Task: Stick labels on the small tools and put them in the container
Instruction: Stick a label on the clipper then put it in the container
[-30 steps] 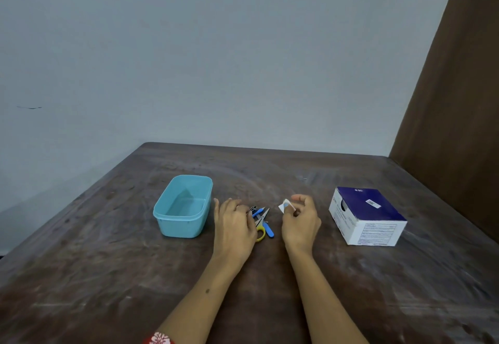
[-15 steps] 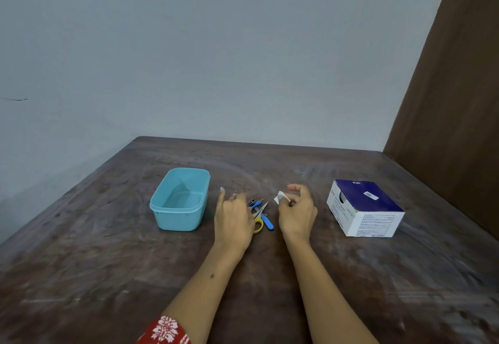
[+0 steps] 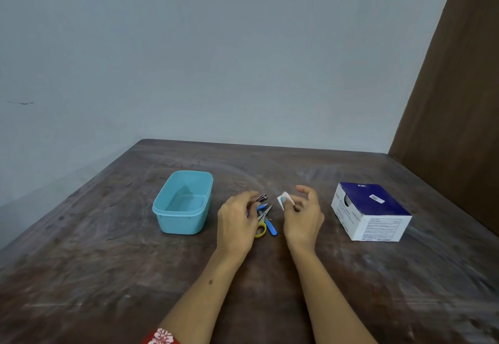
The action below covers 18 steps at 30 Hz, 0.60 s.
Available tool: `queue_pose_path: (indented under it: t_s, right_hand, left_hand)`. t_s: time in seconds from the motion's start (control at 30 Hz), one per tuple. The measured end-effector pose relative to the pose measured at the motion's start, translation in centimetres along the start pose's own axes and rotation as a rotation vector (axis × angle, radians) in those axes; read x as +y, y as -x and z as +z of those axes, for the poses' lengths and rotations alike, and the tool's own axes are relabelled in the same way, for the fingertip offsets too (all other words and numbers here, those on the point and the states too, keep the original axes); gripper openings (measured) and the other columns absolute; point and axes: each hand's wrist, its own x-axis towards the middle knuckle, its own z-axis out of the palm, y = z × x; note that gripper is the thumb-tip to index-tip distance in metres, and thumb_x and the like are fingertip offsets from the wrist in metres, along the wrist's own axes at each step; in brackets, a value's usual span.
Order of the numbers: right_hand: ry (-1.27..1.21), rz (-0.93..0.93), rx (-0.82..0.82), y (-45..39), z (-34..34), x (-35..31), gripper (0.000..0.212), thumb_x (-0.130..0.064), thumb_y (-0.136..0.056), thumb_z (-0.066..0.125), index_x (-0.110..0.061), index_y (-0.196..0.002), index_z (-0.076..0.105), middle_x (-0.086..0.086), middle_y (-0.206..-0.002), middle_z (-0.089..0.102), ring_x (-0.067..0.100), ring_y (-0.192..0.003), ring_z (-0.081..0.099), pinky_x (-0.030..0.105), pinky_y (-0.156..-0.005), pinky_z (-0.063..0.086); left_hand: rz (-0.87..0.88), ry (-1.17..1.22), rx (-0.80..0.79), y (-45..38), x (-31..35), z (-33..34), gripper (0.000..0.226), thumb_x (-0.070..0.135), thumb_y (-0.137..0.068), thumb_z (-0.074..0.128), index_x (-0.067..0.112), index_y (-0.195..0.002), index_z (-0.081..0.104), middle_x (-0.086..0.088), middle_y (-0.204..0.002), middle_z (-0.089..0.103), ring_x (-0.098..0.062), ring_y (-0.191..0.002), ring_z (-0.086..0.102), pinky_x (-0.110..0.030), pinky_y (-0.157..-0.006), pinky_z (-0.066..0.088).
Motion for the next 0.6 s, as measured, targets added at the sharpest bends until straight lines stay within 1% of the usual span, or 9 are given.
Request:
queue_pose_path:
  t_s: [0.03, 0.07, 0.17, 0.23, 0.3, 0.33, 0.43, 0.53, 0.6]
  right_hand:
    - [-0.013, -0.006, 0.006, 0.3, 0.0, -0.2, 0.030, -0.003, -0.083, 0.063, -0.015, -0.109, 0.054, -0.007, -0.078, 0.064, -0.003, -0.068, 0.058, 0.004, -0.064, 0.042]
    - [-0.023, -0.013, 0.008, 0.5, 0.1, -0.3, 0.031, -0.003, -0.083, 0.064, -0.015, -0.109, 0.053, -0.010, -0.076, 0.062, -0.004, -0.068, 0.057, 0.005, -0.062, 0.041]
    - [-0.033, -0.050, -0.002, 1.3, 0.4, -0.5, 0.028, -0.005, -0.082, 0.065, -0.016, -0.106, 0.056, -0.013, -0.075, 0.061, 0.000, -0.070, 0.060, 0.018, -0.068, 0.045]
    - [-0.028, -0.108, -0.015, 1.6, 0.5, -0.5, 0.018, -0.005, -0.082, 0.066, -0.016, -0.096, 0.064, -0.011, -0.076, 0.064, 0.003, -0.073, 0.063, 0.018, -0.069, 0.049]
    - [-0.040, -0.152, -0.022, 1.8, 0.4, -0.7, 0.011, -0.008, -0.082, 0.068, -0.018, -0.088, 0.068, -0.012, -0.075, 0.066, 0.001, -0.073, 0.064, 0.013, -0.069, 0.050]
    - [-0.059, -0.160, -0.020, 2.0, 0.4, -0.8, 0.012, -0.009, -0.082, 0.068, -0.019, -0.087, 0.068, -0.013, -0.075, 0.067, 0.000, -0.073, 0.064, 0.013, -0.069, 0.050]
    - [-0.139, -0.157, -0.012, 2.5, 0.5, -1.5, 0.023, -0.006, -0.082, 0.067, -0.023, -0.097, 0.065, -0.014, -0.078, 0.067, -0.002, -0.076, 0.064, 0.014, -0.071, 0.050]
    - [-0.213, -0.177, -0.035, 3.1, 0.6, -1.9, 0.031, -0.001, -0.082, 0.064, -0.019, -0.107, 0.062, -0.008, -0.083, 0.070, 0.000, -0.075, 0.066, 0.013, -0.069, 0.051]
    - [-0.233, -0.198, -0.043, 3.3, 0.5, -2.0, 0.033, 0.000, -0.082, 0.063, -0.017, -0.110, 0.059, -0.006, -0.082, 0.071, 0.001, -0.073, 0.067, 0.010, -0.067, 0.049]
  left_hand:
    - [-0.012, 0.063, 0.027, 0.0, 0.1, 0.0, 0.025, 0.001, -0.080, 0.065, 0.010, -0.103, 0.070, -0.003, -0.095, 0.073, -0.013, -0.086, 0.067, -0.027, -0.081, 0.054]
    - [-0.031, 0.118, 0.050, 0.1, 0.2, 0.0, 0.025, 0.000, -0.079, 0.066, 0.009, -0.103, 0.070, -0.002, -0.095, 0.073, -0.010, -0.085, 0.067, -0.023, -0.080, 0.053]
    - [-0.098, 0.229, 0.075, 0.1, 0.8, 0.0, 0.025, -0.003, -0.078, 0.067, 0.006, -0.101, 0.070, 0.002, -0.091, 0.071, 0.005, -0.077, 0.063, -0.007, -0.073, 0.049]
    - [-0.138, 0.264, 0.071, 0.2, 0.9, 0.0, 0.026, -0.004, -0.078, 0.067, 0.007, -0.101, 0.070, 0.004, -0.088, 0.070, 0.007, -0.073, 0.061, -0.001, -0.069, 0.046]
    - [-0.160, 0.282, 0.049, 0.3, 0.9, 0.1, 0.025, -0.002, -0.078, 0.067, 0.009, -0.101, 0.071, 0.005, -0.087, 0.069, 0.005, -0.075, 0.062, -0.001, -0.070, 0.046]
    - [-0.174, 0.299, 0.034, 0.4, 0.9, 0.1, 0.025, -0.001, -0.079, 0.067, 0.010, -0.101, 0.071, 0.006, -0.087, 0.070, 0.005, -0.076, 0.063, -0.002, -0.070, 0.047]
    - [-0.244, 0.398, -0.007, 0.3, 0.8, 0.2, 0.024, 0.001, -0.080, 0.066, 0.012, -0.101, 0.072, 0.005, -0.087, 0.072, 0.001, -0.079, 0.066, -0.008, -0.070, 0.050]
    - [-0.286, 0.485, -0.004, 0.3, 0.8, 0.2, 0.024, 0.000, -0.080, 0.066, 0.010, -0.101, 0.072, 0.004, -0.086, 0.072, 0.002, -0.079, 0.067, -0.013, -0.073, 0.053]
    - [-0.310, 0.517, 0.007, 0.3, 0.6, 0.3, 0.025, 0.000, -0.079, 0.068, 0.009, -0.101, 0.071, 0.001, -0.089, 0.073, 0.000, -0.080, 0.068, -0.016, -0.075, 0.054]
